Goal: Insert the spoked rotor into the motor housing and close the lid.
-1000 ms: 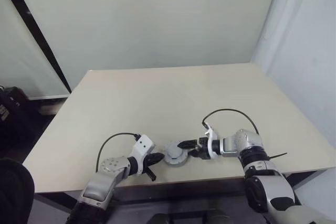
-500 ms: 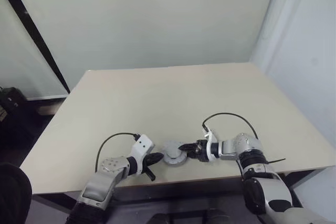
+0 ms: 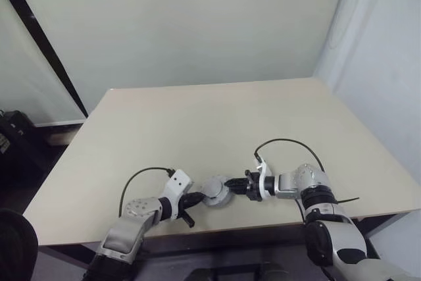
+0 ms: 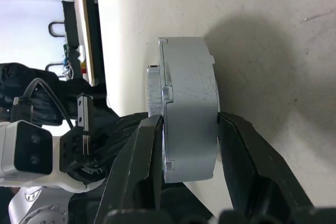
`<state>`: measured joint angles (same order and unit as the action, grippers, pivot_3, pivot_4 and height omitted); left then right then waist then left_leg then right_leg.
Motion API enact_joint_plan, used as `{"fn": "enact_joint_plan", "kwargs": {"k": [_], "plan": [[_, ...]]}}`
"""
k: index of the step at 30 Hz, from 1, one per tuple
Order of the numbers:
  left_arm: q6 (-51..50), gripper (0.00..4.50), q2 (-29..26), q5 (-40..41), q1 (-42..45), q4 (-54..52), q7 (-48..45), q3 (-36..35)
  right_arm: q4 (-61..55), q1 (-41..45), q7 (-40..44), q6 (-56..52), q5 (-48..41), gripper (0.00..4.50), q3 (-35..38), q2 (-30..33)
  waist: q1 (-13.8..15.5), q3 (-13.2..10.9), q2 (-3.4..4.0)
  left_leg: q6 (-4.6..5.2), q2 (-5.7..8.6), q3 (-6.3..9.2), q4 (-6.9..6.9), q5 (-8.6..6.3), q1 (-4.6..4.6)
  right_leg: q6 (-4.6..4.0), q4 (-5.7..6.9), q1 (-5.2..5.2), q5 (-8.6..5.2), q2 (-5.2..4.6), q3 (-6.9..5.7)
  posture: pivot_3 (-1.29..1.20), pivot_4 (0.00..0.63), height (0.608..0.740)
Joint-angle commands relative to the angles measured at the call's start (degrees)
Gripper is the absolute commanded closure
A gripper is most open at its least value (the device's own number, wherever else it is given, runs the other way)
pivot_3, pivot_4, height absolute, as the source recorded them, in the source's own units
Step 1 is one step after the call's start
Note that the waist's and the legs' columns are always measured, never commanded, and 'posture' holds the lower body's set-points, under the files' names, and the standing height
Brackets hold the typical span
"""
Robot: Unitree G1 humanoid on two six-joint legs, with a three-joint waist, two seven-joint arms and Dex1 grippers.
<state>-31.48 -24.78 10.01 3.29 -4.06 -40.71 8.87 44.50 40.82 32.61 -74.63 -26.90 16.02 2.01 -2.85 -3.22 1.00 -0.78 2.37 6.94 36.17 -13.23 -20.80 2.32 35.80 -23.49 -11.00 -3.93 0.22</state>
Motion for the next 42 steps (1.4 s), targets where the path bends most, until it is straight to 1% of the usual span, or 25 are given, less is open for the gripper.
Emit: {"fn": "enact_joint_plan", "kwargs": {"k": [1, 3, 7, 10, 11, 12, 14, 20, 26, 29, 35, 38, 42], "plan": [[-4.2, 4.13, 1.3, 3.4, 1.1, -0.7, -0.4, -1.0, 0.4, 0.6, -0.6, -1.0, -0.3, 3.20, -1.6, -1.2, 0.0, 0.0, 0.00, 0.00, 0.00, 0.00, 0.00, 0.00, 0.00, 0.00, 0.00, 0.00, 0.00, 0.00, 0.00, 0.00, 0.000, 0.740], [-6.8, 3.66, 0.9, 5.6, 1.3, -1.8, -1.6, -2.7, 0.4, 0.6, -0.7, -0.9, -0.3, 3.20, -1.6, -1.2, -0.1, 0.0, -0.01, -0.01, -0.02, 0.00, 0.01, 0.00, 0.00, 0.00, 0.00, -0.01, 0.00, 0.01, -0.01, 0.00, 0.000, 0.740], [-9.1, 2.23, -0.8, 8.2, 1.2, -3.4, -2.3, -6.1, 0.2, 0.6, -0.8, -0.8, -0.4, 3.20, -1.5, -1.2, -0.1, 0.0, -0.04, 0.05, -0.02, 0.00, -0.03, 0.00, -0.01, 0.00, 0.01, -0.05, 0.00, 0.02, -0.01, 0.00, 0.000, 0.740], [-11.1, 1.33, -2.4, 11.1, 1.1, -4.3, -2.0, -10.4, -0.1, 0.6, -0.2, -0.7, -0.7, 3.20, -1.4, -1.1, -0.6, 0.0, -0.11, 0.11, -0.09, -0.02, -0.11, -0.02, -0.01, 0.00, 0.01, -0.13, 0.01, 0.08, 0.00, 0.00, 0.000, 0.740], [-11.3, 0.87, -3.0, 12.3, 0.8, -4.5, -2.2, -11.9, -0.5, 0.5, 0.2, -0.9, -1.1, 3.20, -1.5, -1.1, -0.9, 0.0, -0.11, 0.12, -0.15, -0.01, -0.14, -0.03, -0.03, 0.00, 0.02, -0.17, 0.01, 0.12, -0.02, 0.00, 0.000, 0.740], [-11.4, 0.52, -3.4, 13.1, 0.7, -4.6, -2.5, -12.8, -0.7, 0.5, 0.4, -1.0, -1.3, 3.20, -1.5, -1.1, -1.0, 0.0, -0.11, 0.13, -0.15, 0.01, -0.19, -0.03, -0.03, 0.01, 0.03, -0.19, 0.02, 0.15, -0.02, 0.00, 0.000, 0.740], [-12.5, 0.00, -3.1, 16.1, 0.1, -5.4, -1.7, -16.8, -1.6, 0.7, 1.2, -1.7, -2.0, 3.20, -1.7, -0.9, -1.4, 0.0, -0.11, 0.13, -0.15, 0.04, -0.24, -0.04, -0.03, 0.02, 0.03, -0.20, 0.03, 0.16, -0.03, 0.00, 0.000, 0.740], [-17.7, 0.00, 0.4, 24.6, -1.4, -6.5, 1.9, -25.0, -3.6, 0.8, 3.6, -2.7, -4.4, 3.20, -1.1, -1.0, -1.4, -0.1, -0.17, 0.29, -0.11, 0.00, -0.23, -0.19, -0.04, 0.11, -0.02, -0.19, 0.08, 0.15, 0.05, 0.00, 0.000, 0.740], [-21.0, 0.00, 4.5, 31.7, -2.2, -6.2, 6.0, -30.3, -7.7, 0.8, 5.7, -5.4, -8.1, 3.21, 0.1, -1.6, -1.4, -0.2, -0.37, 0.28, -0.11, 0.03, -0.23, -0.22, -0.07, 0.11, -0.01, -0.23, 0.09, 0.17, 0.07, 0.00, 0.000, 0.740], [-21.7, 0.00, 7.0, 34.2, -2.8, -7.0, 8.6, -31.2, -9.7, 0.9, 6.0, -6.4, -9.7, 3.21, 0.6, -1.9, -1.4, -0.2, -0.41, 0.28, -0.10, 0.01, -0.19, -0.22, -0.08, 0.11, -0.02, -0.21, 0.09, 0.16, 0.08, 0.00, 0.000, 0.740], [-24.0, 0.00, 10.0, 40.2, -3.5, -6.8, 11.9, -33.2, -11.8, 1.2, 5.5, -7.2, -12.2, 3.21, 1.8, -2.9, -1.4, -0.3, -0.52, 0.27, -0.08, 0.01, -0.16, -0.23, -0.08, 0.11, -0.03, -0.19, 0.09, 0.16, 0.11, 0.00, 0.000, 0.740], [-25.4, 0.00, 12.4, 43.9, -3.2, -6.4, 14.0, -34.0, -13.1, 1.2, 5.2, -7.9, -12.9, 3.21, 1.7, -3.4, -1.4, -0.3, -0.54, 0.27, -0.08, 0.00, -0.16, -0.23, -0.09, 0.10, -0.04, -0.19, 0.09, 0.16, 0.11, 0.00, 0.000, 0.740], [-27.4, 0.00, 14.1, 48.0, -2.2, -4.8, 16.6, -34.4, -14.1, 1.3, 4.9, -8.4, -13.2, 3.21, 1.7, -3.9, -1.4, -0.3, -0.59, 0.27, -0.06, 0.00, -0.15, -0.23, -0.11, 0.10, -0.04, -0.20, 0.09, 0.16, 0.12, 0.00, 0.000, 0.740]]}}
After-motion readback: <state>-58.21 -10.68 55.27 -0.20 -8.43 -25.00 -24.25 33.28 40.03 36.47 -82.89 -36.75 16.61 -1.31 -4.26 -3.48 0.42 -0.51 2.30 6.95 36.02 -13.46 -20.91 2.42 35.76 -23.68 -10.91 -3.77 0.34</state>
